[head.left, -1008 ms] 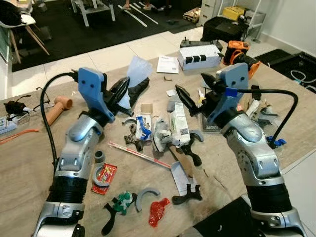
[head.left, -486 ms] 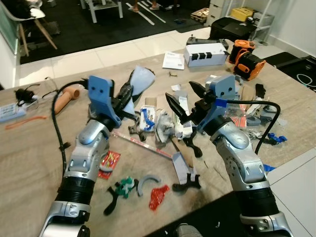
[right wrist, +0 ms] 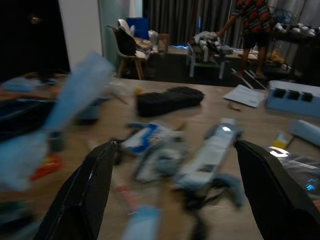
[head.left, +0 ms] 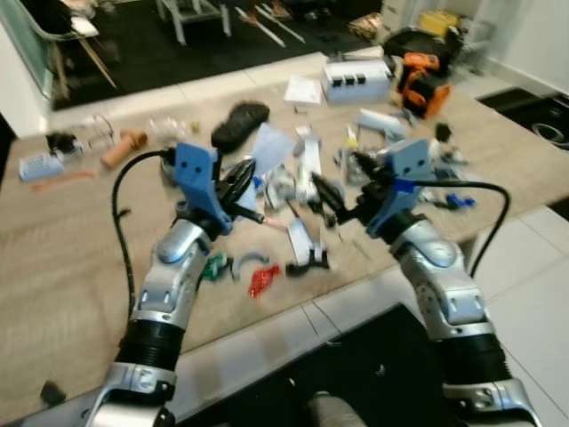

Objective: Picking trash to rubbish bin

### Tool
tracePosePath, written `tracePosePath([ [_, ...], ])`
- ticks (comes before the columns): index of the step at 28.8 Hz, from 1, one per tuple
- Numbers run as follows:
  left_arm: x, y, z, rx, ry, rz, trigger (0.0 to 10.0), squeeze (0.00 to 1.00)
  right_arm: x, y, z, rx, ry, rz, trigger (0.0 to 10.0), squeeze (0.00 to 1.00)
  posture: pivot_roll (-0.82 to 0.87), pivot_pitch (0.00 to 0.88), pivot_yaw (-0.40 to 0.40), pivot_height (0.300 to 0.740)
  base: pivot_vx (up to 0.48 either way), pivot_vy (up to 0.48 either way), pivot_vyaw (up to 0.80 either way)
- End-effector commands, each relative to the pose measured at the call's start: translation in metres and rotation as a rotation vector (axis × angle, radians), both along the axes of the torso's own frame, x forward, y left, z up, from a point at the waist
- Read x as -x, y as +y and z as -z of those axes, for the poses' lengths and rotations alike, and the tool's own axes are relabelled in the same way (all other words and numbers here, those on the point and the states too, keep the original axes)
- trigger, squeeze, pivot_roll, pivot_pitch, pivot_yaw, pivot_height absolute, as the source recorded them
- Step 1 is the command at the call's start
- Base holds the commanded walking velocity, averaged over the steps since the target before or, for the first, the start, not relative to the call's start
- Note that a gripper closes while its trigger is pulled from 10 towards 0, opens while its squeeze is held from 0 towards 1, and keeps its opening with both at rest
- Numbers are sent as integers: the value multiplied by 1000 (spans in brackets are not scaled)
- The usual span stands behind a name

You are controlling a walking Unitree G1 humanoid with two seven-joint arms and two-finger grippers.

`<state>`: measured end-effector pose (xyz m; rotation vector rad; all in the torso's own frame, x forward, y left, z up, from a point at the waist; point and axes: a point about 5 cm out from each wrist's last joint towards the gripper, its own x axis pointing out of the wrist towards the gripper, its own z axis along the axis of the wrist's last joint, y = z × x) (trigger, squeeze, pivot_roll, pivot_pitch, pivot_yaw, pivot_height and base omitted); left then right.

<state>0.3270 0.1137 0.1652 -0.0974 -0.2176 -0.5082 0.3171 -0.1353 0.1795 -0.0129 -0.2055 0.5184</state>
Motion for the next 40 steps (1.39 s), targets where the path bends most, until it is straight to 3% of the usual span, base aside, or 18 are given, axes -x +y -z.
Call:
tracePosePath([
  [1,-1,0,1,-12,-3,1,10000,0,-1,1,0,-13,4,-7,10000,0,-78,0,18,740,-412,0,0],
  [7,0,-2,2,-15,2,16,10000,0,-4,0,3,-19,24,6,10000,0,-80,0,20,740,-415,0,0],
  [13,1,-19,11,-42,39,133,10000,0,-10,-2,12,-25,95,13,10000,0,-74,0,13,740,-310,0,-438],
  [19,0,-25,20,-62,83,236,10000,0,-12,-2,13,-24,103,8,10000,0,-73,0,12,740,0,0,-800],
  [40,-1,-23,23,-39,98,285,10000,0,-13,-1,14,-36,113,-16,10000,0,-66,0,21,740,0,0,-800],
])
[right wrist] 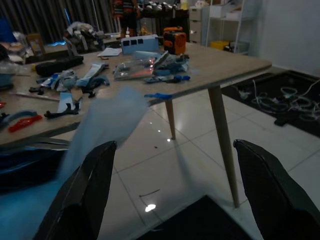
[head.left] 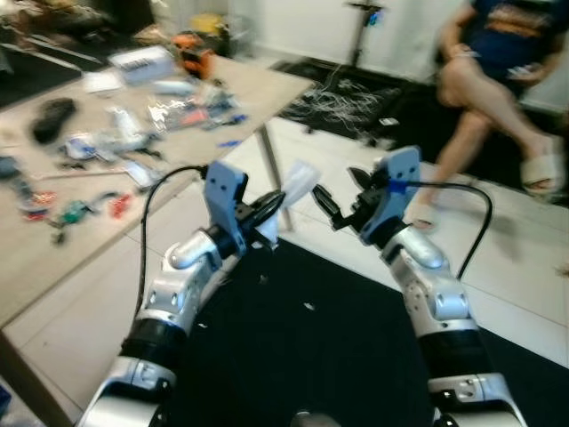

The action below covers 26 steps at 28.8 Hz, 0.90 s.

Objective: Picking trash to rubbish bin

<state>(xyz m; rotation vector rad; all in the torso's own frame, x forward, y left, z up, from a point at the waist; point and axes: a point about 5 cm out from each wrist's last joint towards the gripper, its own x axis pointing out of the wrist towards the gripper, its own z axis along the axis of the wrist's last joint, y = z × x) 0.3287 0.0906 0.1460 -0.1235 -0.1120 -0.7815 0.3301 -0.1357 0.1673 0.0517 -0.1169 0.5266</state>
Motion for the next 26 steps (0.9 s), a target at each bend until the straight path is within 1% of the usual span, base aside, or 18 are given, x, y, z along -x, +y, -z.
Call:
tracePosePath([
  [1,1,0,4,-11,10,8,10000,0,0,0,2,2,12,-4,10000,0,-67,0,21,740,0,0,-800],
  [18,0,1,4,9,20,11,10000,0,-1,0,2,-5,19,-18,10000,0,-68,0,22,740,0,0,-800],
  [26,-1,2,5,14,21,8,10000,0,0,1,2,8,14,-28,10000,0,-68,0,23,740,0,0,-800],
])
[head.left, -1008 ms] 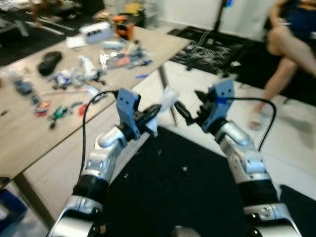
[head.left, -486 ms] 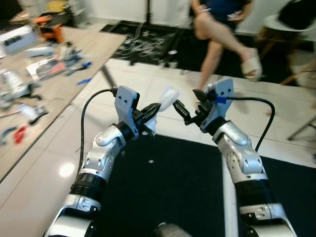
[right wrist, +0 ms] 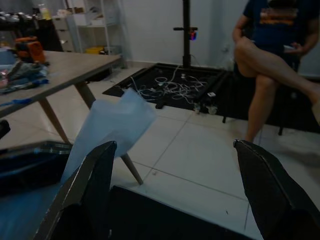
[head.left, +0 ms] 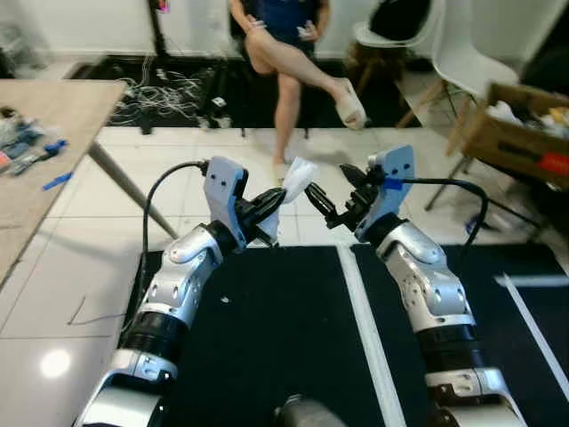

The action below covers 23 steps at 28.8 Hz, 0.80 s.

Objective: Picking trash to rubbish bin

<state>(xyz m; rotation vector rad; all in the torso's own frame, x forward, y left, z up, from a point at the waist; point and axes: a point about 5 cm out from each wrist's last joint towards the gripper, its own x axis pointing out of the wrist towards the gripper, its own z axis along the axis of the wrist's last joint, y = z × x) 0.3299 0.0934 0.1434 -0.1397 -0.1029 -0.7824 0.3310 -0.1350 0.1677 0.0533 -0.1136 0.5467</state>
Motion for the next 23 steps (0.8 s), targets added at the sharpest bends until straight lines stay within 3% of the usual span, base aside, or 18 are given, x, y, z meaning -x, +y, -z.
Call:
tracePosePath([
  [1,1,0,2,2,7,6,10000,0,1,1,3,8,11,-10,10000,0,-68,0,23,740,0,0,-800],
  [20,0,0,3,7,15,4,10000,0,4,4,1,-2,-9,-70,10000,0,-68,0,25,740,0,0,-800],
  [21,0,0,3,7,15,4,10000,0,6,5,0,-18,-21,-110,10000,0,-65,0,26,740,0,0,-800],
  [23,0,1,3,6,14,6,10000,0,16,2,9,-133,49,-333,10000,0,-62,0,33,740,0,0,-800],
])
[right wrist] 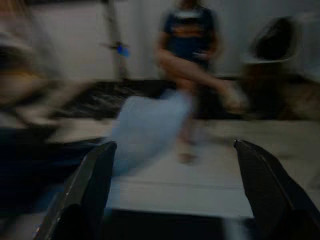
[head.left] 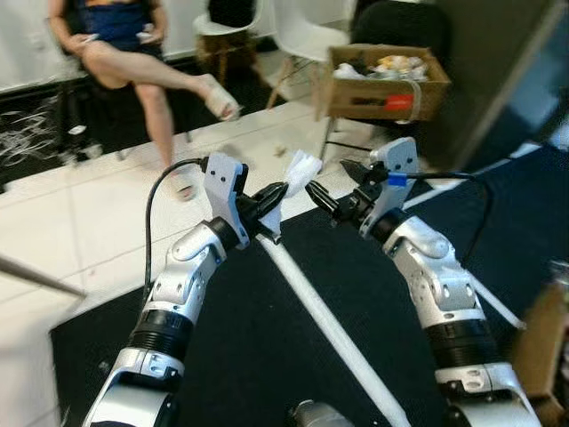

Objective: Picking trash to rubbish bin

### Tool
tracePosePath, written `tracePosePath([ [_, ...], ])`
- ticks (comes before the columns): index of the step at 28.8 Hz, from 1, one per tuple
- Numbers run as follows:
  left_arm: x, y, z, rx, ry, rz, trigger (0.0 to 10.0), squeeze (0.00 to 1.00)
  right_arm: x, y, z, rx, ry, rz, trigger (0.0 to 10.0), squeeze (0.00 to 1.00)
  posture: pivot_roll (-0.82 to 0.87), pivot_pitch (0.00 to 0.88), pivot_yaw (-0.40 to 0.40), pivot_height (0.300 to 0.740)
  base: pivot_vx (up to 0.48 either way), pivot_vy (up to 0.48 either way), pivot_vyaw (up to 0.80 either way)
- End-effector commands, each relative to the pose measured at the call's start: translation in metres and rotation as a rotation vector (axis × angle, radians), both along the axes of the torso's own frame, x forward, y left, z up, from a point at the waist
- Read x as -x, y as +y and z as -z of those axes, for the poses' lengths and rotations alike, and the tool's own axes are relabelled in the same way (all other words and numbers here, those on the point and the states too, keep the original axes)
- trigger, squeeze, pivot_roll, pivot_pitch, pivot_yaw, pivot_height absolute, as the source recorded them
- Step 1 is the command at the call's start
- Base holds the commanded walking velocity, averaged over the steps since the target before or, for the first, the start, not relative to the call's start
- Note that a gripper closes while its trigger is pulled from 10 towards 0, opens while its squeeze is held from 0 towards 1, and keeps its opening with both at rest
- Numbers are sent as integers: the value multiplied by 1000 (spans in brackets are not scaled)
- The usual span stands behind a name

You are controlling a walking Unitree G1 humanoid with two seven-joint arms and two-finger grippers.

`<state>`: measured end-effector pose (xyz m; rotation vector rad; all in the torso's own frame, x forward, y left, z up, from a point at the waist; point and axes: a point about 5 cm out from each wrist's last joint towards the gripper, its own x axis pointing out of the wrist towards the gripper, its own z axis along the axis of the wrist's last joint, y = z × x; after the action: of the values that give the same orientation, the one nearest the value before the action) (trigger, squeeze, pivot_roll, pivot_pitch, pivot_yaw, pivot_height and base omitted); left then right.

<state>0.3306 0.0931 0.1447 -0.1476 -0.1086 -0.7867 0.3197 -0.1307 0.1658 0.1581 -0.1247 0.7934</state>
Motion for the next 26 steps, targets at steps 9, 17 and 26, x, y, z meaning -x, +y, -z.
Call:
tracePosePath([
  [9,1,4,4,-10,20,8,10000,0,11,1,12,-109,87,-202,10000,0,-57,0,46,740,0,0,-800],
  [17,1,5,4,-15,21,13,10000,0,12,1,13,-99,79,-222,10000,0,-58,0,48,740,0,0,-800],
  [26,1,4,3,-4,21,16,10000,0,12,0,12,-82,57,-196,10000,0,-61,0,49,740,0,0,-711],
])
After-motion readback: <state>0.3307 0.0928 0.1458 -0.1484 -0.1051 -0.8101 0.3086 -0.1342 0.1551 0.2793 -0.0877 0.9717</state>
